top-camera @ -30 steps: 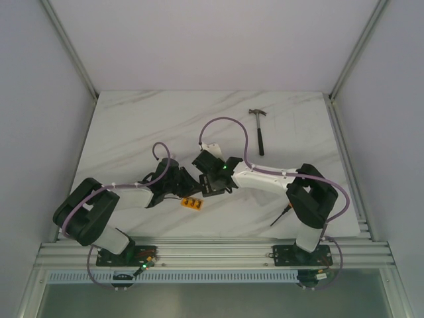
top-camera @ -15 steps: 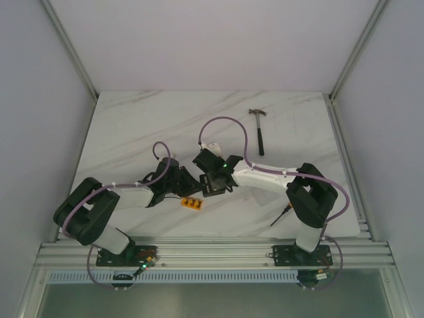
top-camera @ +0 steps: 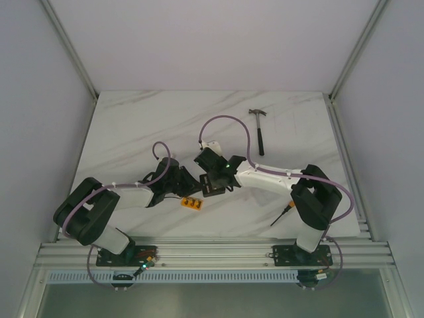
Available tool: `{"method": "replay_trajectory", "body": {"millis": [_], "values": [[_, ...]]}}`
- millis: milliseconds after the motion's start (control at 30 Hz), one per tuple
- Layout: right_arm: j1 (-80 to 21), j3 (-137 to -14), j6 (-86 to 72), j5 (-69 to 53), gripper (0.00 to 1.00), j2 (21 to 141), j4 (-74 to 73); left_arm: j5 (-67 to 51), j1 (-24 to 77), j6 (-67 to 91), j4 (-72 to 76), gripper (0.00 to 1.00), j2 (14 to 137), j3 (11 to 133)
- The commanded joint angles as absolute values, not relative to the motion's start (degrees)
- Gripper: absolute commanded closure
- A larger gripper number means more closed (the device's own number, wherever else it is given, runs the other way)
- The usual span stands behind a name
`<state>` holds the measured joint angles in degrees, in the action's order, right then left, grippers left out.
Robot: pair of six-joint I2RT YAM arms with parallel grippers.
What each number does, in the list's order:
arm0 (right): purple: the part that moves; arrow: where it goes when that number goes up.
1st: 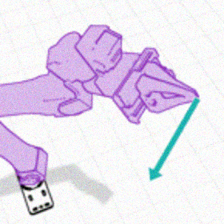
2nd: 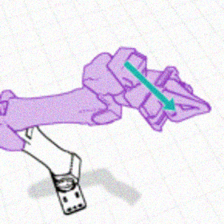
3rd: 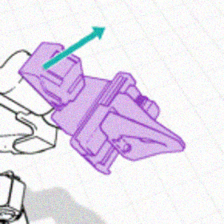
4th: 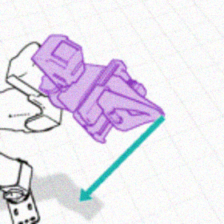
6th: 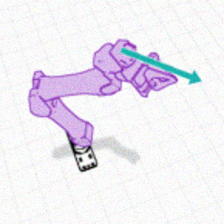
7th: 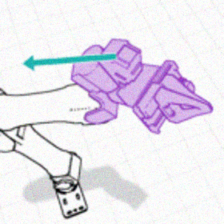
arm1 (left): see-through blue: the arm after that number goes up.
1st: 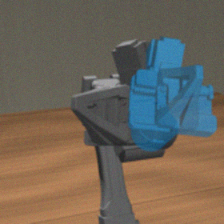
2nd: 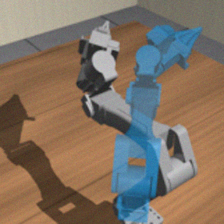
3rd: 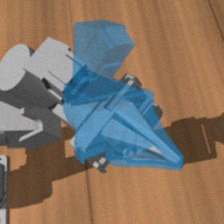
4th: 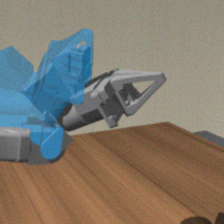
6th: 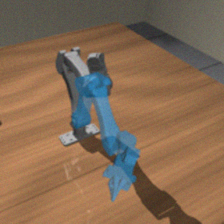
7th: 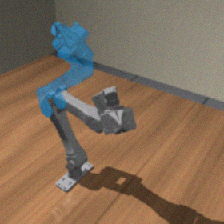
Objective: Snap on the fuse box
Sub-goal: Install the fuse at the fuse box base.
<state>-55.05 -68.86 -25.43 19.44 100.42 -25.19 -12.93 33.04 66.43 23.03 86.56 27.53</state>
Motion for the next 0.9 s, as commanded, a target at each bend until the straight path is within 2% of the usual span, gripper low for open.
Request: {"method": "replay_trajectory", "body": {"millis": [0,867], "values": [[-54.8,-67.7,-25.4,19.7,1.00,99.5,-26.2,-12.0,33.3,67.1,22.9,0.69,86.4,28.3],[-54.8,-67.3,-26.7,18.7,1.00,101.9,-25.0,-11.9,33.3,67.4,22.6,0.69,86.4,28.1]]}}
